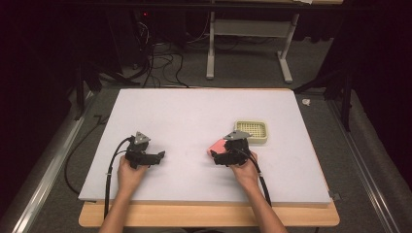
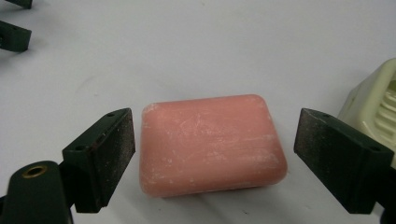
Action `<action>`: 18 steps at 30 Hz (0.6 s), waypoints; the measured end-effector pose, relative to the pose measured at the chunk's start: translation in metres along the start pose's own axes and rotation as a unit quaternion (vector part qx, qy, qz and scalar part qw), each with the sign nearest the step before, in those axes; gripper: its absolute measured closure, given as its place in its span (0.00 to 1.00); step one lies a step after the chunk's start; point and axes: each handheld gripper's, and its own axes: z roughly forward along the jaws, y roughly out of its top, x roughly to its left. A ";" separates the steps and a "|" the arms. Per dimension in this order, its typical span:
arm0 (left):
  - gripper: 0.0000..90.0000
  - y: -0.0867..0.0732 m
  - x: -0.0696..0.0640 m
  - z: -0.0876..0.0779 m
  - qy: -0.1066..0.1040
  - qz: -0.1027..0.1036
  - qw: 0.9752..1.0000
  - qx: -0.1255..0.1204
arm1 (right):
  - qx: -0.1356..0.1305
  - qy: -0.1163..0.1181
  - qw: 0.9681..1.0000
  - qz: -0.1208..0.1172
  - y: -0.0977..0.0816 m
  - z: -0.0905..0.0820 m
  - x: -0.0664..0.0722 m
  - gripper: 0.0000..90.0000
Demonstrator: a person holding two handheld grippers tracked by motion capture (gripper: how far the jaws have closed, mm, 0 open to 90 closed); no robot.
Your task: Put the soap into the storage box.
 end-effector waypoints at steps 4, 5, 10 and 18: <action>0.19 0.000 0.000 0.000 0.000 0.000 1.000 0.000 | 0.012 -0.001 1.000 -0.006 -0.001 0.006 0.001 0.14; 0.19 0.000 0.000 0.000 0.000 0.000 1.000 0.000 | 0.015 -0.003 1.000 -0.005 -0.002 0.008 0.002 0.14; 0.19 0.000 0.000 0.000 0.000 0.000 1.000 0.000 | 0.025 -0.004 1.000 0.001 -0.004 0.014 0.002 0.13; 0.19 0.000 0.000 0.000 0.000 0.000 1.000 0.001 | 0.041 -0.013 0.999 -0.002 -0.009 0.027 0.005 0.14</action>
